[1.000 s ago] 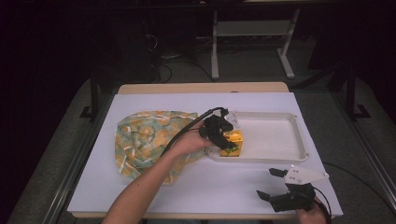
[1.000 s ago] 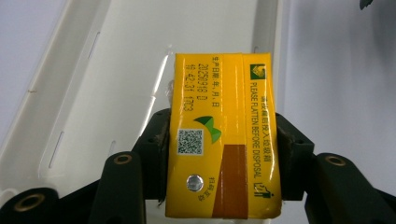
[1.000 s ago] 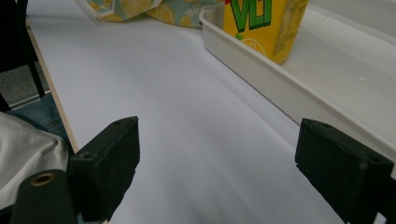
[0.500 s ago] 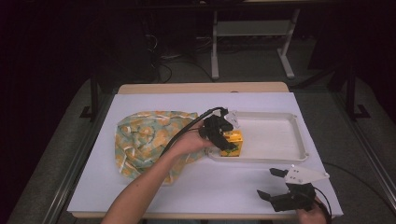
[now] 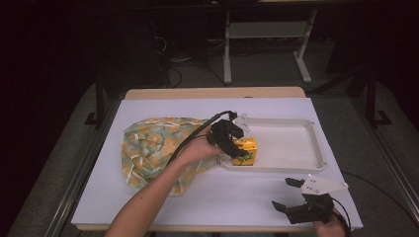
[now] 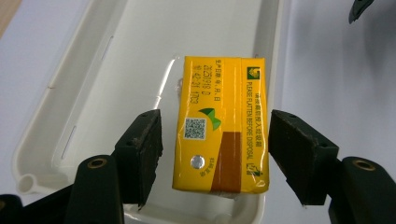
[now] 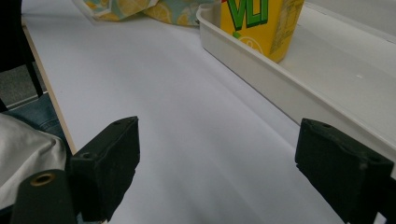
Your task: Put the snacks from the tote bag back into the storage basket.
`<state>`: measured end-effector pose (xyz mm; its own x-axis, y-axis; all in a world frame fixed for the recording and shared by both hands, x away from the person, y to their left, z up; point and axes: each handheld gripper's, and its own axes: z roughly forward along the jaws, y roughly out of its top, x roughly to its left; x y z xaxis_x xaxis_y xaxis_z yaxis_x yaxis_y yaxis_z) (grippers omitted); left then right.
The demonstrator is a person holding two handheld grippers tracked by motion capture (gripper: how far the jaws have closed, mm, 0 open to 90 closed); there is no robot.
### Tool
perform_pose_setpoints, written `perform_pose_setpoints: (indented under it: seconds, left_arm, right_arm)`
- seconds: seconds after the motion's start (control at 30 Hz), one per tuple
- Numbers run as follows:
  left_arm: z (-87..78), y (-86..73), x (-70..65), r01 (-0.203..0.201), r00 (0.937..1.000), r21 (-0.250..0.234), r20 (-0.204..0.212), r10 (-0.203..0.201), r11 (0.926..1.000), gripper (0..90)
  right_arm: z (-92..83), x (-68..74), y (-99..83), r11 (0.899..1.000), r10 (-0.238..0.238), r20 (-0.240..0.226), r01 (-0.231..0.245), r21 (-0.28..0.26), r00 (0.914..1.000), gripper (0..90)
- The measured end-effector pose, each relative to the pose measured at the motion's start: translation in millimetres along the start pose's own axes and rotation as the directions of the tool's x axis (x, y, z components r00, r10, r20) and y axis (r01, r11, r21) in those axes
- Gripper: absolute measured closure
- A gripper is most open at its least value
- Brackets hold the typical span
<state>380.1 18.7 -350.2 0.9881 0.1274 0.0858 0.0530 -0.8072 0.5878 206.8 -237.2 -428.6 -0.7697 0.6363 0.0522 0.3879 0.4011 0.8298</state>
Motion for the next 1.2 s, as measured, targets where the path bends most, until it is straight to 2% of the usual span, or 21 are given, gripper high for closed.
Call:
perform_pose_setpoints:
  seconds: [0.33,0.47,0.6,0.63,0.83,0.97,1.03,1.07,1.2]
  left_arm:
    - [-10.7,-7.1,0.2,0.024,0.9997,-0.009,-0.008,-0.025,0.9997,32.6]
    - [-16.1,-12.7,0.6,0.033,0.9992,-0.011,-0.021,-0.033,0.9994,32.6]
    - [-20.6,-18.9,2.0,0.043,0.9989,-0.014,-0.016,-0.043,0.999,32.1]
    - [-21.1,-20.4,0.9,0.056,0.9983,-0.026,-0.019,-0.056,0.9981,32.1]
    - [-28.3,-26.3,-4.9,0.054,0.9981,-0.034,-0.026,-0.055,0.9979,31.3]
    - [-34.8,-30.7,-8.5,0.067,0.9972,-0.049,-0.029,-0.069,0.9965,31.2]
    - [-37.9,-33.5,-8.9,0.06,0.9977,-0.046,-0.028,-0.061,0.9971,30.9]
    - [-38.9,-35.7,-10.5,0.075,0.9966,-0.059,-0.03,-0.077,0.9954,30.9]
    - [-45.0,-42.7,-11.1,0.069,0.997,-0.055,-0.033,-0.071,0.9961,30.6]
  right_arm:
    - [-1.2,-1.4,-0.7,1.0,0.012,0.0,-0.012,-0.006,0.9999,13.4]
    - [-1.0,-1.7,-0.9,1.0,0.018,-0.002,-0.018,-0.007,0.9998,13.5]
    - [-0.9,-1.6,-0.9,1.0,0.018,-0.001,-0.018,-0.008,0.9998,13.4]
    - [-1.2,-1.6,-0.9,1.0,0.019,0.002,-0.019,-0.004,0.9998,13.4]
    - [-0.8,-2.4,-1.3,1.0,0.024,0.004,-0.024,-0.008,0.9997,13.4]
    - [-1.6,-2.9,-1.4,1.0,0.024,0.013,-0.024,-0.008,0.9996,13.5]
    - [-1.7,-3.3,-1.5,1.0,0.024,0.013,-0.024,-0.007,0.9996,13.4]
    - [-1.7,-3.4,-1.5,1.0,0.026,0.014,-0.026,-0.008,0.9996,13.4]
    - [-1.4,-3.6,-1.1,1.0,0.028,0.013,-0.027,-0.007,0.9995,13.4]
